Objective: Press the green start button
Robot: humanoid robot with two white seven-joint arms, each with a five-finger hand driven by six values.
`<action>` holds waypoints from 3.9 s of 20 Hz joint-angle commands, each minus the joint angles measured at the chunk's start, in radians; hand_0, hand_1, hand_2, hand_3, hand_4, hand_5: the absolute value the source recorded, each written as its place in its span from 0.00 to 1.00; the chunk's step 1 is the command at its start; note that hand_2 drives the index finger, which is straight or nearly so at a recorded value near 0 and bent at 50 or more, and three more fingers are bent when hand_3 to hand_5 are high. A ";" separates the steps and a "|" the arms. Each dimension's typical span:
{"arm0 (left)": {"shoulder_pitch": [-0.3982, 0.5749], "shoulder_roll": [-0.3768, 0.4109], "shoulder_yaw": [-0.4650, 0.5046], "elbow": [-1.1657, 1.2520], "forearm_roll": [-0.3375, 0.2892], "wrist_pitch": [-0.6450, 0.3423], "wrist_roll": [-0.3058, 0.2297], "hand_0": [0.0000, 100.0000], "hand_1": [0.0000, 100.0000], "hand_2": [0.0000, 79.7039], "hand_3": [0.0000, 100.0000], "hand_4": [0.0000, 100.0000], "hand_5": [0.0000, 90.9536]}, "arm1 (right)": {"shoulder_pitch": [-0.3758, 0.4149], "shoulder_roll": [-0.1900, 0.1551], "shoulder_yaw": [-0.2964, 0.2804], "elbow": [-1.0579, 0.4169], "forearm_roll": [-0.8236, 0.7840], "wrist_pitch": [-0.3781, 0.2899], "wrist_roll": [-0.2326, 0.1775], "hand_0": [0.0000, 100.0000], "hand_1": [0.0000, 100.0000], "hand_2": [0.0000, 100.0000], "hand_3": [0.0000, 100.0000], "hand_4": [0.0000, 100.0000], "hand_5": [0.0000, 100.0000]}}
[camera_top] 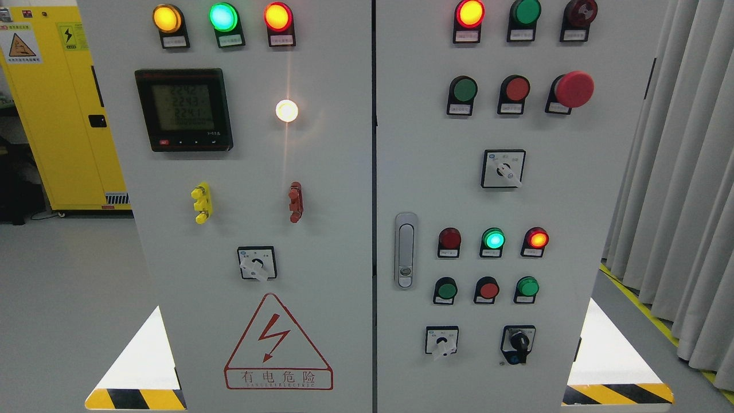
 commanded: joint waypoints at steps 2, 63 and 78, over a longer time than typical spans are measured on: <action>-0.029 0.002 0.000 -0.026 0.000 0.000 0.000 0.12 0.56 0.00 0.00 0.00 0.00 | 0.000 0.003 0.000 -0.002 0.000 0.001 -0.007 0.18 0.34 0.00 0.00 0.00 0.00; -0.026 -0.098 -0.002 -0.028 -0.001 0.000 -0.001 0.12 0.56 0.00 0.00 0.00 0.00 | -0.028 0.015 0.101 -1.709 0.723 -0.620 0.116 0.24 0.53 0.00 0.63 0.62 0.51; -0.026 -0.098 -0.002 -0.028 -0.001 0.000 0.000 0.12 0.56 0.00 0.00 0.00 0.00 | -0.224 0.015 0.092 -1.743 0.879 -0.518 0.044 0.33 0.59 0.00 0.66 0.69 0.64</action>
